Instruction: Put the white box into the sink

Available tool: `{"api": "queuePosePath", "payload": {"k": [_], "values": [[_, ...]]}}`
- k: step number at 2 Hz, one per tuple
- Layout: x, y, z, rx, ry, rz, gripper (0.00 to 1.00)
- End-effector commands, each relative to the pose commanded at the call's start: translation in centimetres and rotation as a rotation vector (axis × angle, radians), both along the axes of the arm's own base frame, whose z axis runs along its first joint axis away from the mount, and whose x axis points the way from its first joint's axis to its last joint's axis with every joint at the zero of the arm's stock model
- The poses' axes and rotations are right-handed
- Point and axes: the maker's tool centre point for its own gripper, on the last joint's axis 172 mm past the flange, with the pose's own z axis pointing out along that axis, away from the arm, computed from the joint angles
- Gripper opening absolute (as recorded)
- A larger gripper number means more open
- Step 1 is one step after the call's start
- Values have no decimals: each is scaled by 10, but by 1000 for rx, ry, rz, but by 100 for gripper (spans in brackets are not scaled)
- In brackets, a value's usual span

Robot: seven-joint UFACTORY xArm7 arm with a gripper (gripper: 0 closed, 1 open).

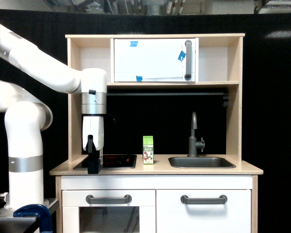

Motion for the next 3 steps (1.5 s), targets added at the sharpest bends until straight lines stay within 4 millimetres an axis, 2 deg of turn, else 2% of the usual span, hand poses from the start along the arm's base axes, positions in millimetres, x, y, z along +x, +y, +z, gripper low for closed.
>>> {"api": "queuePosePath", "payload": {"k": [1,2,3], "values": [[3,3,2,0,-17,26,100],[17,13,13,-14,-37,209,100],[20,24,25,-36,-31,654,100]]}}
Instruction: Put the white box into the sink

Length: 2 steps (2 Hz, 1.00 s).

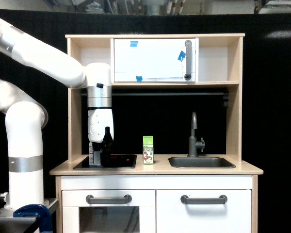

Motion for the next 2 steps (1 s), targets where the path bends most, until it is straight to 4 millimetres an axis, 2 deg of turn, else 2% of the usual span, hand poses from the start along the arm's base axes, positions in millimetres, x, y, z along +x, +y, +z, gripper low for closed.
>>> {"api": "queuePosePath", "payload": {"k": [1,2], "values": [[20,5,16,-6,-31,287,100],[11,-9,16,335,-81,593,100]]}}
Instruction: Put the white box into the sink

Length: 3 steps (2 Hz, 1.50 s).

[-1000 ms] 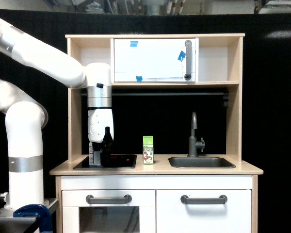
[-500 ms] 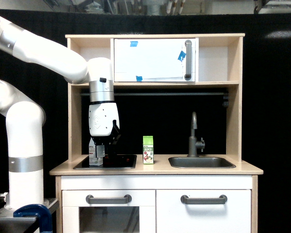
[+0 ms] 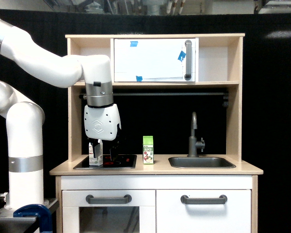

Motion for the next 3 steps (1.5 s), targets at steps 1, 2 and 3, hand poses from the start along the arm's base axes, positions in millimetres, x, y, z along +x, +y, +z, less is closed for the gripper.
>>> {"api": "queuePosePath", "payload": {"k": [1,2,3], "values": [[-7,4,7,47,-28,203,100],[-22,18,17,41,-74,316,100],[-28,43,26,-34,-104,330,100]]}}
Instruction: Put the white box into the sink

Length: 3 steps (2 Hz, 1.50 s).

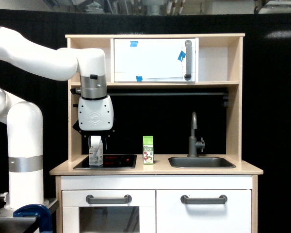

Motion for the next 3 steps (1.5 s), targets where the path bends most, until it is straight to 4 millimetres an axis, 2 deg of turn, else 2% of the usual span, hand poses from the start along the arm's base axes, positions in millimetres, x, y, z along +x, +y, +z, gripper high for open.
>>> {"api": "queuePosePath", "payload": {"k": [2,3], "values": [[-6,14,8,-34,-35,16,100],[-29,46,28,-34,-35,16,100]]}}
